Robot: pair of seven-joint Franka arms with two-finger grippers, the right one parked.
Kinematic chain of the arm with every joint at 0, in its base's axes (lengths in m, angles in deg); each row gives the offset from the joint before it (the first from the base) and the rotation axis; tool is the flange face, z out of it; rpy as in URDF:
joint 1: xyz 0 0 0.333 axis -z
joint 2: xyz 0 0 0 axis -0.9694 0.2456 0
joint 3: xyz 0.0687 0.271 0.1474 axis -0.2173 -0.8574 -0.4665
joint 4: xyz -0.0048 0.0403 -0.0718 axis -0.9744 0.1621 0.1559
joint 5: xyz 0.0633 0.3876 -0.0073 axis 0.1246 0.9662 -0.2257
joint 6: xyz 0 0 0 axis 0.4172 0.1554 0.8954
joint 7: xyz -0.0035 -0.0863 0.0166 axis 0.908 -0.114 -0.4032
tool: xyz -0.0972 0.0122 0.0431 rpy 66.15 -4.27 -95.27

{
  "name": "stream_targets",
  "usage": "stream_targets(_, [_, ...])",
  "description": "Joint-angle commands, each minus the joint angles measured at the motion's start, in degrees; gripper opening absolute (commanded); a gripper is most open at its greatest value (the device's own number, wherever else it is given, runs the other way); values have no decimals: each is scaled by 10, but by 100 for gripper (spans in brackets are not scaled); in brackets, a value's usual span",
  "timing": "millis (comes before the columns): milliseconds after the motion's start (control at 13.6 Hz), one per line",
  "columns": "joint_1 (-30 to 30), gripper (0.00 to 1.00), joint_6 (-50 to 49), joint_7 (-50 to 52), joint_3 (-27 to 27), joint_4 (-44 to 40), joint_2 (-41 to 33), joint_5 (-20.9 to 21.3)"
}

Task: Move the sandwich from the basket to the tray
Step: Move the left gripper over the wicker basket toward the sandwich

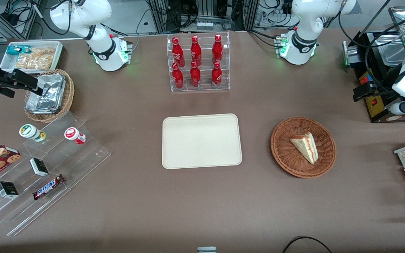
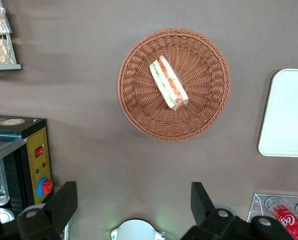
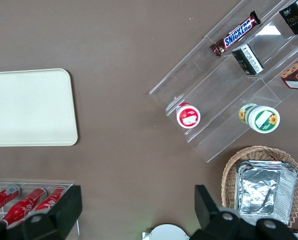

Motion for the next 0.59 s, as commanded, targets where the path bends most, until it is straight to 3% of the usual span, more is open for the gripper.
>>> stream_targets(0, [2,100,11,-7,-2,-11,16,3])
stream_targets(369, [2,100,27,1,-3,4,59,-3])
stream_targets(516, [3,100,84,3,-2,56,61,-3])
